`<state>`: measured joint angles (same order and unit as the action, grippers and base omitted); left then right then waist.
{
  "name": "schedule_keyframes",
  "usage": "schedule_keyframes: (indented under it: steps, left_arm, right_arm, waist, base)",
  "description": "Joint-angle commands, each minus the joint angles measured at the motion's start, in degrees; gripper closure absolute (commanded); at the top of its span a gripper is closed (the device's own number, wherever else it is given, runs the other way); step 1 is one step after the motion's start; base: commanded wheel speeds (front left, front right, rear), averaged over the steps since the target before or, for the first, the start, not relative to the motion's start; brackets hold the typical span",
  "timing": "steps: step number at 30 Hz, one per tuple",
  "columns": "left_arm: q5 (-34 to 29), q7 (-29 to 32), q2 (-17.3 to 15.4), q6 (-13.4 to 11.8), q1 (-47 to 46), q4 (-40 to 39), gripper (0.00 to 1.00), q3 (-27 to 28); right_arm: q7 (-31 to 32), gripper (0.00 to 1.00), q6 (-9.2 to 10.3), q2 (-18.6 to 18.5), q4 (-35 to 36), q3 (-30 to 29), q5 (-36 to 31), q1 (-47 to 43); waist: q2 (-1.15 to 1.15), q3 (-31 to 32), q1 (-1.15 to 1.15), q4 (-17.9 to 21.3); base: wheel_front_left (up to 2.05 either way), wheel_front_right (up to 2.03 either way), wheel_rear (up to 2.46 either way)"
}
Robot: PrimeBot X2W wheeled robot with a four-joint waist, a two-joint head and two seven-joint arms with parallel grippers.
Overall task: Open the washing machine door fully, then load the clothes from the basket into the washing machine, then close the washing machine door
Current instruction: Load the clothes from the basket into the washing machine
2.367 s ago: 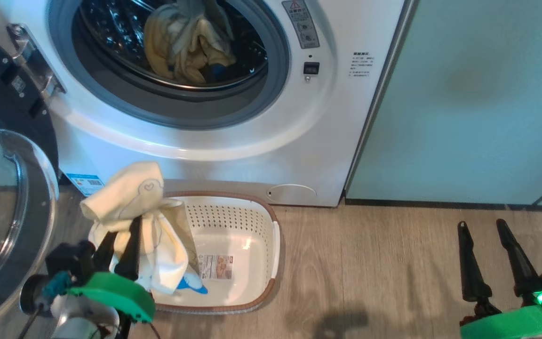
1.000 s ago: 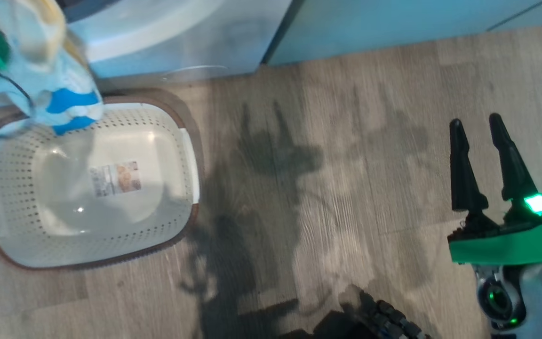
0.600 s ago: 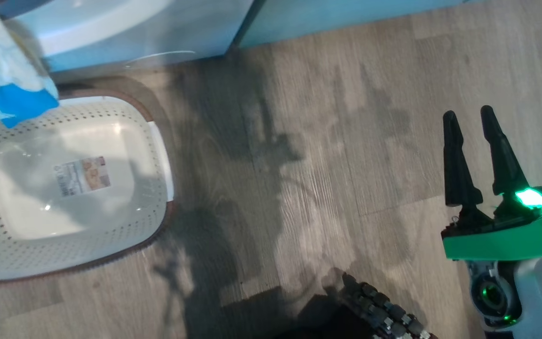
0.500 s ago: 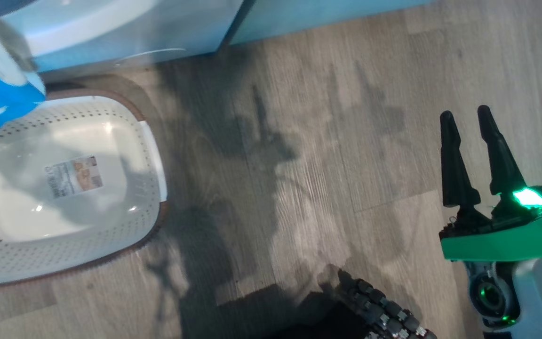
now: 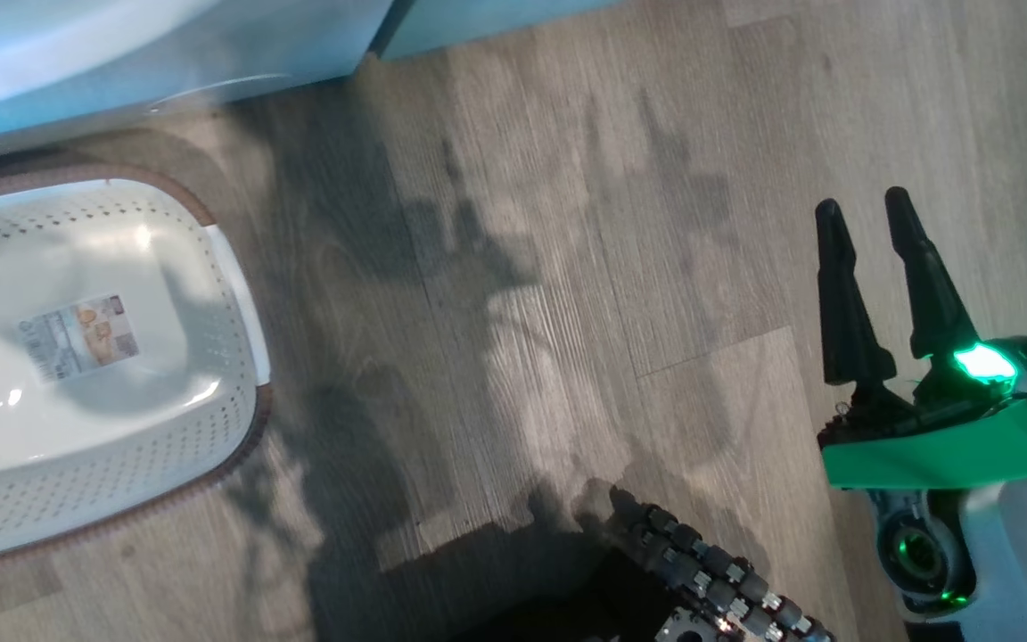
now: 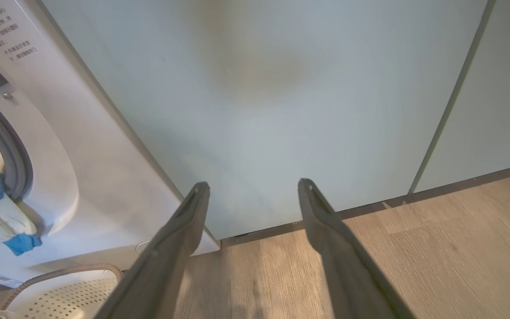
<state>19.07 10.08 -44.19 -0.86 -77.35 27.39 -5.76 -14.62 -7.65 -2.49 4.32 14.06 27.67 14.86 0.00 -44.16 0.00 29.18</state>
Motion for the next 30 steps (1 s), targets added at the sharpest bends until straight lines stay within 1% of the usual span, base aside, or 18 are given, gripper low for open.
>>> schedule_keyframes:
  steps: [1,3,7,9,10,12,14,17,22,23,24,25,26,30]
  left_arm:
    - [-0.9,-1.5,-3.5,-0.3,-2.0,-1.7,1.00,1.2]
    - [-2.4,-6.2,-3.7,0.2,-3.9,-1.3,1.00,0.4]
    - [-5.0,-13.8,-3.5,0.2,-8.0,0.3,1.00,-1.1]
    - [-6.6,-17.9,-3.6,0.7,-9.9,0.6,1.00,-2.3]
    - [-7.1,-19.6,-3.6,0.7,-10.9,1.0,1.00,-2.7]
    - [-8.1,-21.1,-3.4,1.2,-12.2,2.4,1.00,-3.8]
    - [-7.4,-19.0,-2.8,3.0,-12.3,6.3,1.00,-4.9]
    - [-5.1,-15.0,-1.8,3.9,-11.0,10.3,1.00,-4.7]
    - [-2.2,-9.7,-0.9,3.9,-8.8,14.5,1.00,-3.9]
    - [-1.6,-8.6,-0.7,4.3,-8.3,15.1,1.00,-4.0]
    - [-1.1,-8.0,-0.6,4.4,-8.1,15.4,0.98,-3.9]
    - [-0.8,-7.6,-0.5,4.4,-7.9,15.5,0.46,-3.8]
    - [-0.1,-7.4,-0.2,4.5,-7.7,15.7,0.00,-3.5]
    - [0.6,-6.8,0.2,3.9,-6.6,15.6,0.00,-3.4]
  right_arm:
    - [-0.4,0.00,0.16,-0.4,1.5,0.9,0.4,-0.7]
    - [-0.4,0.00,0.16,-0.4,1.6,1.2,0.5,-0.7]
    - [-0.4,0.00,0.16,-0.4,1.6,1.6,1.4,-0.6]
    - [-0.4,0.00,0.16,-0.4,1.5,1.9,1.4,-0.6]
    - [-0.4,0.00,0.16,-0.4,1.5,1.8,1.4,-0.5]
    - [-0.4,0.00,0.16,-0.4,1.4,1.5,1.2,-0.4]
    - [-0.4,0.00,0.16,-0.4,1.3,1.1,0.7,-0.2]
    - [-0.4,0.00,0.16,-0.4,1.4,0.9,0.5,0.0]
    - [-0.4,0.00,0.16,-0.4,1.5,0.9,-0.2,0.4]
    - [-0.4,0.00,0.16,-0.4,1.4,0.8,-0.3,0.5]
    - [-0.4,0.00,0.16,-0.4,1.4,0.8,-0.4,0.6]
    - [-0.4,0.00,0.16,-0.4,1.3,0.8,-0.6,0.7]
    - [-0.4,0.00,0.16,-0.4,1.3,0.9,-0.7,0.8]
    - [-0.4,0.00,0.16,-0.4,1.1,0.7,-0.9,1.2]
  waist:
    - [0.00,-0.3,0.00,0.3]
    - [0.00,-0.7,0.00,0.7]
    - [0.00,-1.4,0.00,1.0]
    - [0.00,-1.7,0.00,1.0]
    - [0.00,-1.7,0.00,1.0]
    - [0.00,-1.8,0.00,0.7]
    - [0.00,-1.8,0.00,-0.1]
    - [0.00,-1.8,0.00,-0.8]
    - [0.00,-1.8,0.00,-2.0]
    - [0.00,-1.7,0.00,-2.2]
    - [0.00,-1.7,0.00,-2.4]
    - [0.00,-1.7,0.00,-2.5]
    - [0.00,-1.8,0.00,-2.7]
    - [0.00,-1.6,0.00,-3.4]
  base:
    - [0.00,0.00,0.00]
    - [0.00,0.00,0.00]
    - [0.00,0.00,0.00]
    - [0.00,0.00,0.00]
    - [0.00,0.00,0.00]
    - [0.00,0.00,0.00]
    - [0.00,0.00,0.00]
    - [0.00,0.00,0.00]
    - [0.00,0.00,0.00]
    - [0.00,0.00,0.00]
    - [0.00,0.00,0.00]
    - [0.00,0.00,0.00]
    - [0.00,0.00,0.00]
    - [0.00,0.00,0.00]
